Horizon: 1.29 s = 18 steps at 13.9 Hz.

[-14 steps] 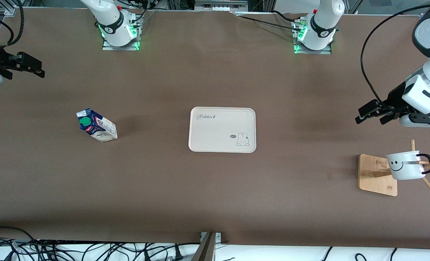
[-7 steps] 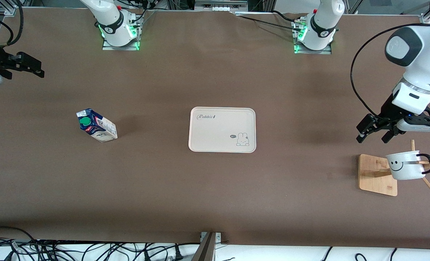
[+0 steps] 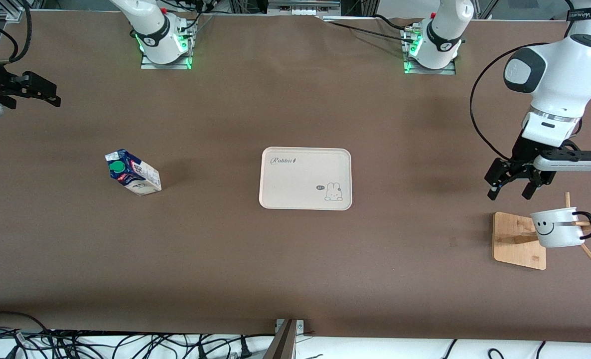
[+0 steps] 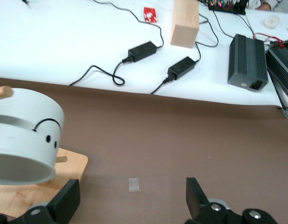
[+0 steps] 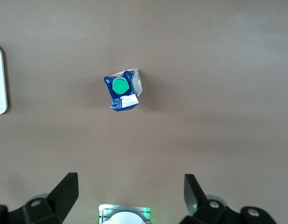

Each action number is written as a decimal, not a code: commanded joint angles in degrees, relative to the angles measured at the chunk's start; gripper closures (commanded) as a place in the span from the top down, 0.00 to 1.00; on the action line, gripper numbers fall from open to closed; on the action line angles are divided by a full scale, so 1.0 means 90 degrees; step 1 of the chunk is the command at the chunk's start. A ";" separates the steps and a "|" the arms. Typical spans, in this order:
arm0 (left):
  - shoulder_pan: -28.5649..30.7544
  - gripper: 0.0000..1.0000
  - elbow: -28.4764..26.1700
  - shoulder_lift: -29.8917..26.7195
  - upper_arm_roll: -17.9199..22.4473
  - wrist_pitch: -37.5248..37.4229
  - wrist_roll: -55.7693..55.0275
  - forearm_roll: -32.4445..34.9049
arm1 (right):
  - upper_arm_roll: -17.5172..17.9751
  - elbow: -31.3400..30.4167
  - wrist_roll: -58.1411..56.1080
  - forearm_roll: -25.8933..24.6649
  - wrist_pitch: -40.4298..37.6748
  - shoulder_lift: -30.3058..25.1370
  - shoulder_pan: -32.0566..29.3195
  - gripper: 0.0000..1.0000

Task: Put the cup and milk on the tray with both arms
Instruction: 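Move the left gripper down toward the white mug on the stand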

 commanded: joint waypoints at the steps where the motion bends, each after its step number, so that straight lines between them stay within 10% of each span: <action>1: 0.0024 1.00 -0.0600 -0.0227 -0.0022 0.0886 0.0212 -0.0143 | 0.0052 0.0135 0.0074 -0.0074 -0.0123 0.0035 -0.0068 1.00; 11: 0.0073 1.00 -0.1479 -0.0071 -0.0032 0.3083 0.0134 -0.0143 | -0.0006 0.0125 0.0065 -0.0064 -0.0133 0.0035 -0.0068 1.00; 18: 0.0287 1.00 -0.1539 -0.0071 -0.0022 0.3095 0.0134 -0.0143 | -0.0065 0.0115 0.0074 -0.0045 -0.0123 0.0035 -0.0068 1.00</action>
